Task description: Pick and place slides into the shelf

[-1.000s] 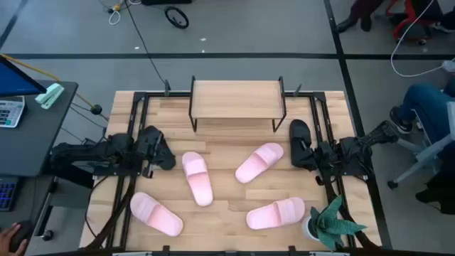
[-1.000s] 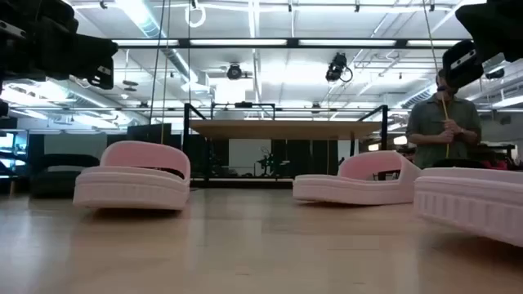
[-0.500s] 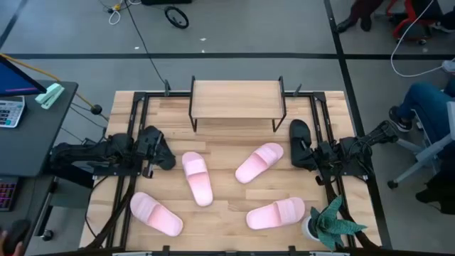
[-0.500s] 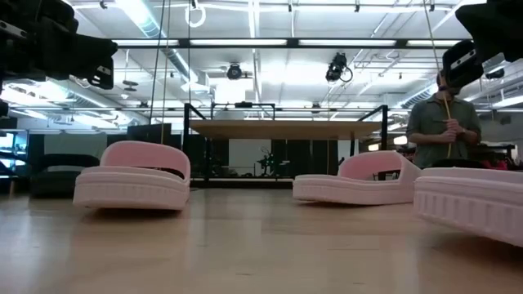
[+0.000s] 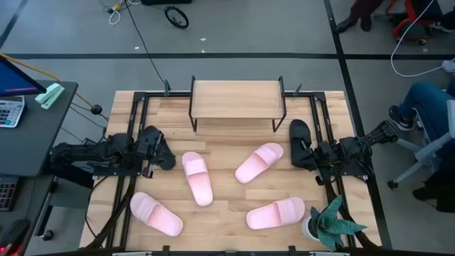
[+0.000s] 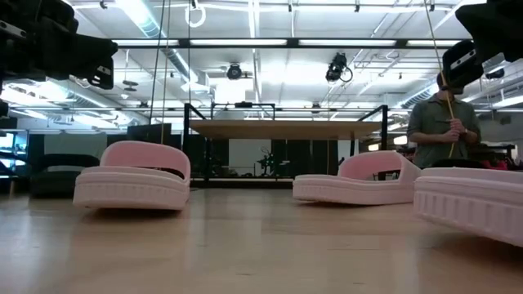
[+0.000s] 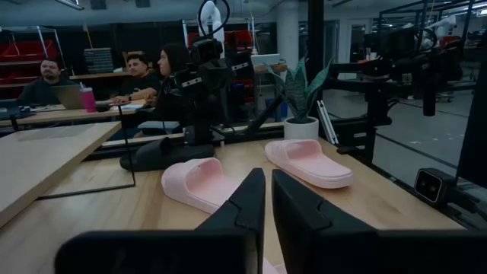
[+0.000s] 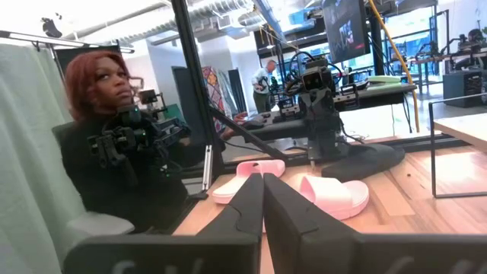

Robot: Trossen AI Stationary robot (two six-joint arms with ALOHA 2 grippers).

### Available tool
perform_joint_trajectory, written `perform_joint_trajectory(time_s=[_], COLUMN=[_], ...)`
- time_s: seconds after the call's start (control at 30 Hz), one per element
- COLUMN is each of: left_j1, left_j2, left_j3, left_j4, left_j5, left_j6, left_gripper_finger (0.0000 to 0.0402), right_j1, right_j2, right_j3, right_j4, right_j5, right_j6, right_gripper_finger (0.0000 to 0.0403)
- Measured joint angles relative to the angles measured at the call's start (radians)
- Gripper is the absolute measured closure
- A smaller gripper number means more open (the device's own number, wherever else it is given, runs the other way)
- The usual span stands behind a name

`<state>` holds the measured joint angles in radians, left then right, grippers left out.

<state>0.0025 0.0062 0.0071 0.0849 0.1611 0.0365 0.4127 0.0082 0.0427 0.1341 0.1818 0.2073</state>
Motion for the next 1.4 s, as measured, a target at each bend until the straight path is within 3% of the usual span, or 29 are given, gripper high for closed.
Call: perform_joint_trajectory(time_s=[1.4], left_j1=[0.0], left_j2=[0.0], left_j3=[0.0], left_j4=[0.0], left_j5=[0.0], left_j6=[0.0], left_gripper_finger=[0.0363], right_j1=[0.0], right_j2=[0.0], right_j3=[0.0], right_j4=[0.0], right_j5=[0.0], right_j6=[0.0], right_gripper_finger=[0.0385])
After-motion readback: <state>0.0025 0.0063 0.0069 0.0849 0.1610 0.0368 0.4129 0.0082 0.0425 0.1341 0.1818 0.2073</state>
